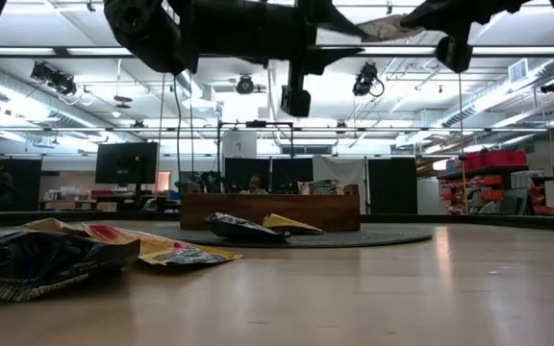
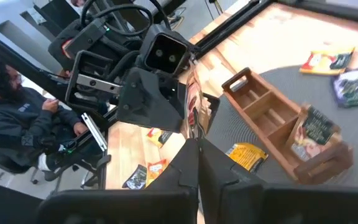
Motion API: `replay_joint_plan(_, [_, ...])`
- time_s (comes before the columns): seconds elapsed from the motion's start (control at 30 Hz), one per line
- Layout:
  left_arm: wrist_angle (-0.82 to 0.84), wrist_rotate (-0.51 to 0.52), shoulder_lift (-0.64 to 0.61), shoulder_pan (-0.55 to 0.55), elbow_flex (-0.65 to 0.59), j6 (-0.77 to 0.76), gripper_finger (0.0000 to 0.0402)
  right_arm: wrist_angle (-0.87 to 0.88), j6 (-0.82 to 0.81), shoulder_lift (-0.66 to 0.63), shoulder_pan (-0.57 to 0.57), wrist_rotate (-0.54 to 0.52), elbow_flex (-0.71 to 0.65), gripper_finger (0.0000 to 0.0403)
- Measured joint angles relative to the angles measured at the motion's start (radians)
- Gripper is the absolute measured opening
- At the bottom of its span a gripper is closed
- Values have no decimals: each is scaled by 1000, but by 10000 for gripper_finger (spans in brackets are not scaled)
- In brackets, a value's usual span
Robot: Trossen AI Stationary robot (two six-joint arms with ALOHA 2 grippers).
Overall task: Pick & Place Tea
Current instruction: Put the brown tea bag into the right section of the wooden organizer
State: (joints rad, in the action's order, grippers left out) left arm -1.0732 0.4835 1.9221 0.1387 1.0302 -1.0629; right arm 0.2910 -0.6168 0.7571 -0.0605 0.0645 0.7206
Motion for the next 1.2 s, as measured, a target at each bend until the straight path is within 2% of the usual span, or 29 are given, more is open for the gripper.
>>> replay_joint_plan(0.17, [-42,-73,-34,-9,-4,186,100,133,114,4,0,-38,114,0])
replay_joint_plan(0.37, [38,-184,-128,-39,-9,400,106,286,213,30,-8,-86,238,0])
replay_joint_plan(0.47, [224,-214,-209,-58,-9,450,101,326,218,59,-17,-73,252,0])
replay_joint_plan(0.8, [875,-215,-509,-122,-9,602,87,331,258,224,-18,-19,253,0])
replay_joint_plan(1.03, [1101,-214,-682,-168,-10,689,83,275,360,385,-67,42,271,0])
replay_joint_plan(1.2, [1211,-215,-779,-196,-9,735,83,320,464,520,-110,60,394,0])
